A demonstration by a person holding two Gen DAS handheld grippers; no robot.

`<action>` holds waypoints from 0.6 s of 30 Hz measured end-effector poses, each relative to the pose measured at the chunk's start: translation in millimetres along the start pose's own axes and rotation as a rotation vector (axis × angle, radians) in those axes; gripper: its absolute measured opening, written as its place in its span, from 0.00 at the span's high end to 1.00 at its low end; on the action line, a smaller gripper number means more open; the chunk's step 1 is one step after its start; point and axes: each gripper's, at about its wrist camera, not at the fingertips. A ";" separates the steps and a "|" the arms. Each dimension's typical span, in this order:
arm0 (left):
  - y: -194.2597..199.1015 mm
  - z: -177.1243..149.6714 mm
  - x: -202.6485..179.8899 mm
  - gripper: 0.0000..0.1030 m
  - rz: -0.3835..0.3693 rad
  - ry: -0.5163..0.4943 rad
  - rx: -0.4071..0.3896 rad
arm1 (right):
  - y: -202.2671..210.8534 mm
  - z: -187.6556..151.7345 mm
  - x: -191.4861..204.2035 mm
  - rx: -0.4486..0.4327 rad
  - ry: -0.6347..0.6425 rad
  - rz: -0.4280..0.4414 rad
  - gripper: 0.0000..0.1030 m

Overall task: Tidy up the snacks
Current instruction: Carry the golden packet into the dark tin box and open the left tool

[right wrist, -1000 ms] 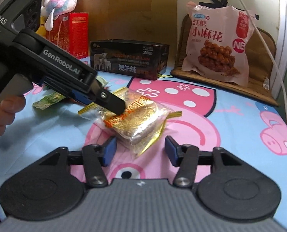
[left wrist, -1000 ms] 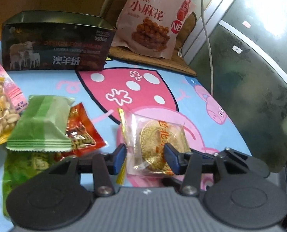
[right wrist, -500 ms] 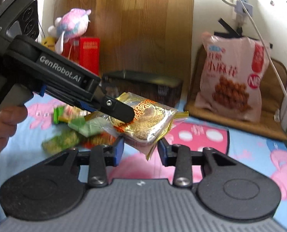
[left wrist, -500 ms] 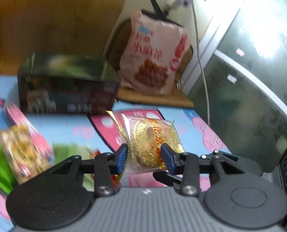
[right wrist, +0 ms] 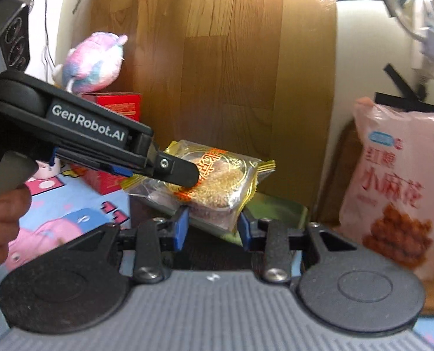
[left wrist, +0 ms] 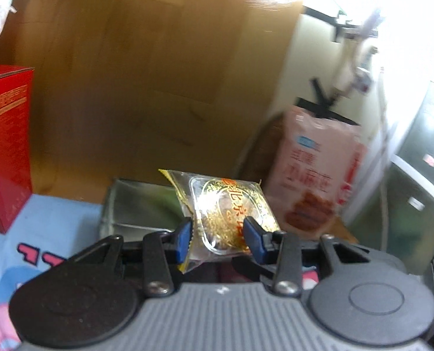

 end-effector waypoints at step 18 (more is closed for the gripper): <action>15.6 -13.1 39.9 0.55 0.070 0.051 -0.028 | -6.7 -6.4 -2.5 0.019 -0.074 -0.007 0.41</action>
Point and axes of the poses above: each gripper's, at about its wrist camera, not at the fingertips, and y roughly against the way its jaws point, x to its left, z to its top, and after that the axes turned 4 degrees about -z, right-handed
